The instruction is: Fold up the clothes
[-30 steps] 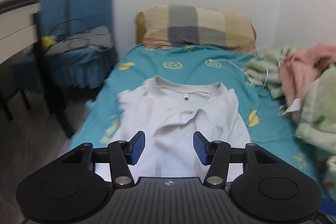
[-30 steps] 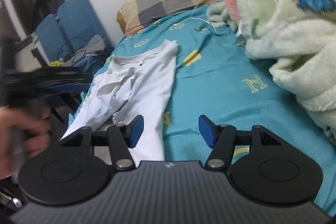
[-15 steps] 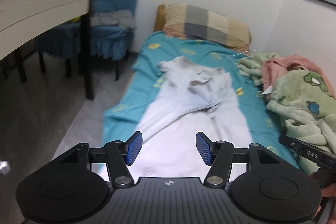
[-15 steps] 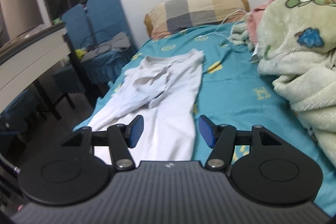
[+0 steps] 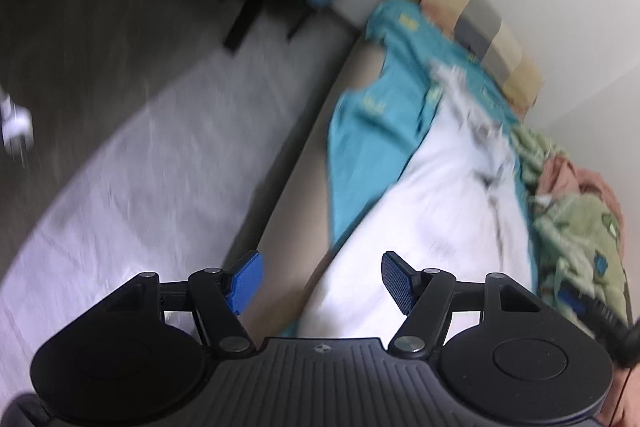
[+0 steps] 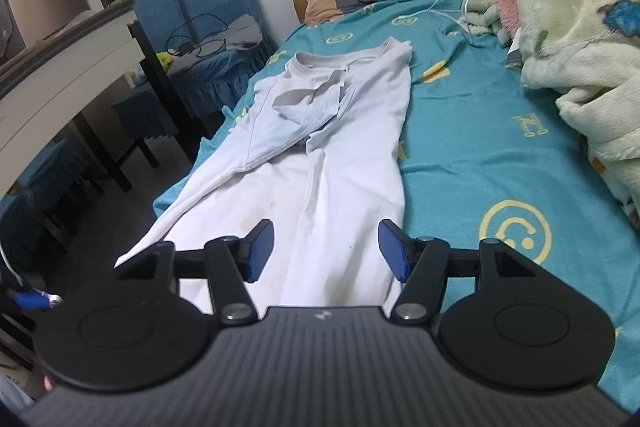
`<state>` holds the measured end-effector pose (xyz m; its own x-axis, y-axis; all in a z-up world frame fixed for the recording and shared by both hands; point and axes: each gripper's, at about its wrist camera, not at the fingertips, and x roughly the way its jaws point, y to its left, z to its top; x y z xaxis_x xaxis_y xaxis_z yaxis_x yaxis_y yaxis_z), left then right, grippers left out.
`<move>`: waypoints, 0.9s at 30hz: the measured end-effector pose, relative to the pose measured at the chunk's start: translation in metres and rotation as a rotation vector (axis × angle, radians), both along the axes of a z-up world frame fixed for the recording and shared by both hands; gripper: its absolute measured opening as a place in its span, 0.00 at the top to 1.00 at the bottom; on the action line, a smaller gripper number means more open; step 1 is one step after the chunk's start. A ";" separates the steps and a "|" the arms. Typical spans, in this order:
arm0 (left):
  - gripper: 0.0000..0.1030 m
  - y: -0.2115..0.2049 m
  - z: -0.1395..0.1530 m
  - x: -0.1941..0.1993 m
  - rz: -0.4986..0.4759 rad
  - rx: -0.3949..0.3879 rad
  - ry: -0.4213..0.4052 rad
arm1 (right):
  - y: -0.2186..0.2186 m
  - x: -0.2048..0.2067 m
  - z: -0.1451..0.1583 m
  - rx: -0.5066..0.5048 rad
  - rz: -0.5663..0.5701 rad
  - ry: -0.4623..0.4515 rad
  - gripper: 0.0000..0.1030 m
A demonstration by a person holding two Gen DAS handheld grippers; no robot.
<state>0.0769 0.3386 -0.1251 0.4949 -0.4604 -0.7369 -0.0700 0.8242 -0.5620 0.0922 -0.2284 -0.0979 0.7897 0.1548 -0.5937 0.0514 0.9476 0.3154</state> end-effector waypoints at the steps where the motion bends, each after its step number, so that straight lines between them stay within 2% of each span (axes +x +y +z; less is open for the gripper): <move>1: 0.34 0.004 -0.012 -0.004 -0.009 -0.017 0.022 | 0.002 0.003 -0.001 0.004 0.003 0.007 0.40; 4: 0.34 0.007 -0.040 -0.009 -0.031 -0.089 0.083 | 0.008 0.008 -0.004 -0.002 0.018 0.018 0.41; 7: 0.38 0.007 -0.052 -0.012 -0.050 -0.133 0.104 | 0.013 0.012 -0.006 -0.017 0.030 0.027 0.41; 9: 0.58 0.003 -0.046 -0.012 -0.077 -0.115 0.074 | 0.012 0.011 -0.006 -0.014 0.026 0.028 0.41; 10: 0.83 0.000 -0.042 -0.012 -0.091 -0.100 0.056 | 0.011 0.011 -0.006 -0.011 0.023 0.026 0.41; 11: 1.00 -0.003 -0.035 -0.012 -0.106 -0.072 0.033 | 0.010 0.010 -0.006 -0.008 0.019 0.025 0.41; 13: 0.99 -0.013 -0.014 -0.013 -0.137 0.019 -0.022 | 0.007 0.009 -0.005 -0.002 0.011 0.021 0.41; 16: 1.00 -0.050 0.035 -0.012 -0.217 0.200 -0.140 | 0.004 0.008 -0.004 0.006 0.000 0.017 0.41; 20: 1.00 -0.101 0.107 -0.031 -0.367 0.331 -0.294 | -0.001 0.006 -0.002 0.018 -0.015 0.011 0.41; 23: 1.00 -0.135 0.136 -0.045 -0.482 0.353 -0.365 | -0.009 0.003 -0.002 0.045 -0.026 0.011 0.41; 27: 0.98 -0.114 0.120 -0.027 -0.369 0.286 -0.261 | -0.017 -0.002 -0.004 0.086 -0.033 0.019 0.41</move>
